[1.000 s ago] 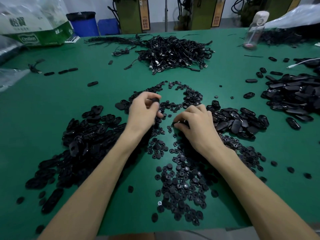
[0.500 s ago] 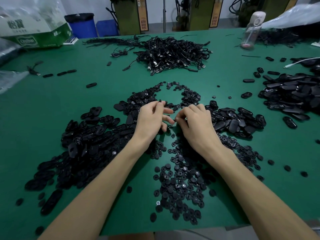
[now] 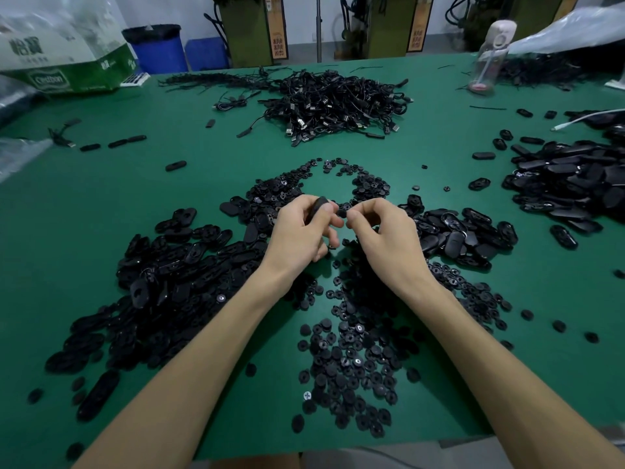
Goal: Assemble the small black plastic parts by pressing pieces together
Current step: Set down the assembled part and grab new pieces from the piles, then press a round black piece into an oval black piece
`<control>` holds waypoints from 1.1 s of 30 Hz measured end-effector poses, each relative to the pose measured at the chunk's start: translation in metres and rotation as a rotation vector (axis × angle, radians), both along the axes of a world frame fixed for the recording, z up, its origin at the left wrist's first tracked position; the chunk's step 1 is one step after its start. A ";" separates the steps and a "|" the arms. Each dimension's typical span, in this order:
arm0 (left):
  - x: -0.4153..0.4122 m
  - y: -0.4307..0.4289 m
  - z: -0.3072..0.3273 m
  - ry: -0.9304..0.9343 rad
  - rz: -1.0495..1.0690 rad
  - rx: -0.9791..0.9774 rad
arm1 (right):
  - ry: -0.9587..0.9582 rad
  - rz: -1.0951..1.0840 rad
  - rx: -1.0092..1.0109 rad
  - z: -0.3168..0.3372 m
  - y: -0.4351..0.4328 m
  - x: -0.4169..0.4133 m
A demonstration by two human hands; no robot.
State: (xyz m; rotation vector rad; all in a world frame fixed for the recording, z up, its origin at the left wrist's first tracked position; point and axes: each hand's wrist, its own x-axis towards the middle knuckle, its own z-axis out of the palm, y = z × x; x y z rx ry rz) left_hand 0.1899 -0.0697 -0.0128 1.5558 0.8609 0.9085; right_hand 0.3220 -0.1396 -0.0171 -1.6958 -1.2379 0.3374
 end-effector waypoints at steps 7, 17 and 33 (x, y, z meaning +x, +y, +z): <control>-0.001 -0.001 0.000 0.004 -0.054 -0.013 | 0.059 -0.021 0.011 0.002 -0.001 0.001; 0.000 0.002 -0.005 0.078 -0.028 0.045 | -0.036 0.014 0.085 0.000 0.000 0.001; 0.001 0.000 0.000 -0.104 -0.207 -0.147 | 0.258 -0.023 0.172 0.005 -0.002 0.007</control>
